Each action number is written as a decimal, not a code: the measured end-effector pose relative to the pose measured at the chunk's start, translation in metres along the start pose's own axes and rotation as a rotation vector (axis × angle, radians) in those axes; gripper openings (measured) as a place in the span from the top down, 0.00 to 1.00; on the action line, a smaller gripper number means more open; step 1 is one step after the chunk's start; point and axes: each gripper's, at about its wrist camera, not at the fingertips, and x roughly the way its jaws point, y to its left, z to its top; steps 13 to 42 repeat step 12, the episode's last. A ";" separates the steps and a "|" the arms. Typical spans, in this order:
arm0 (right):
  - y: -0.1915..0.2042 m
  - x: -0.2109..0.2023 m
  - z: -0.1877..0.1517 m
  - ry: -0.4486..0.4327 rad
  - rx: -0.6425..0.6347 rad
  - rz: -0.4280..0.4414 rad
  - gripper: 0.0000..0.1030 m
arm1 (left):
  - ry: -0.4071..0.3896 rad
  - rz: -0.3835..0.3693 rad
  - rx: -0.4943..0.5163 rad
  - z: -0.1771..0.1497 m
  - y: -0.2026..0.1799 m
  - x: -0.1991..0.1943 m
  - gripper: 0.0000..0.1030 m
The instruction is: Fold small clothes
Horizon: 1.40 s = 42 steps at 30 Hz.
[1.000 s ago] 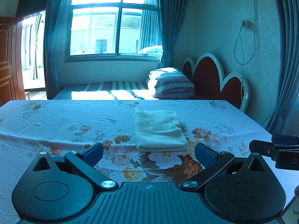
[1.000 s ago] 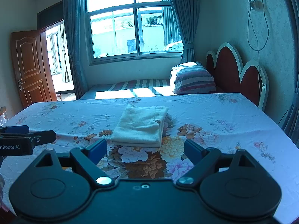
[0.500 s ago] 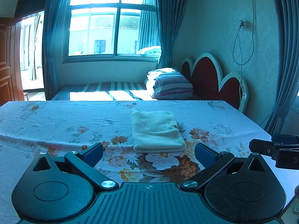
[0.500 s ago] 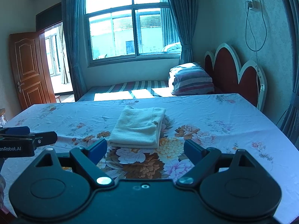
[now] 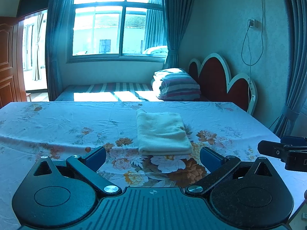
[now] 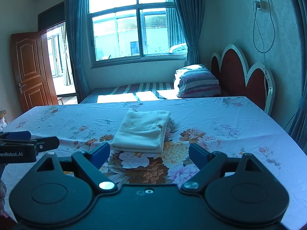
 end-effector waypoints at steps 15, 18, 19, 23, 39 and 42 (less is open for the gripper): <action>-0.004 0.005 0.000 0.008 -0.011 -0.001 0.13 | -0.001 -0.045 0.017 -0.005 -0.008 0.002 0.00; -0.004 0.005 0.000 0.008 -0.011 -0.001 0.13 | -0.001 -0.045 0.017 -0.005 -0.008 0.002 0.00; -0.004 0.005 0.000 0.008 -0.011 -0.001 0.13 | -0.001 -0.045 0.017 -0.005 -0.008 0.002 0.00; -0.004 0.005 0.000 0.008 -0.011 -0.001 0.13 | -0.001 -0.045 0.017 -0.005 -0.008 0.002 0.00; -0.004 0.005 0.000 0.008 -0.011 -0.001 0.13 | -0.001 -0.045 0.017 -0.005 -0.008 0.002 0.00; -0.004 0.005 0.000 0.008 -0.011 -0.001 0.13 | -0.001 -0.045 0.017 -0.005 -0.008 0.002 0.00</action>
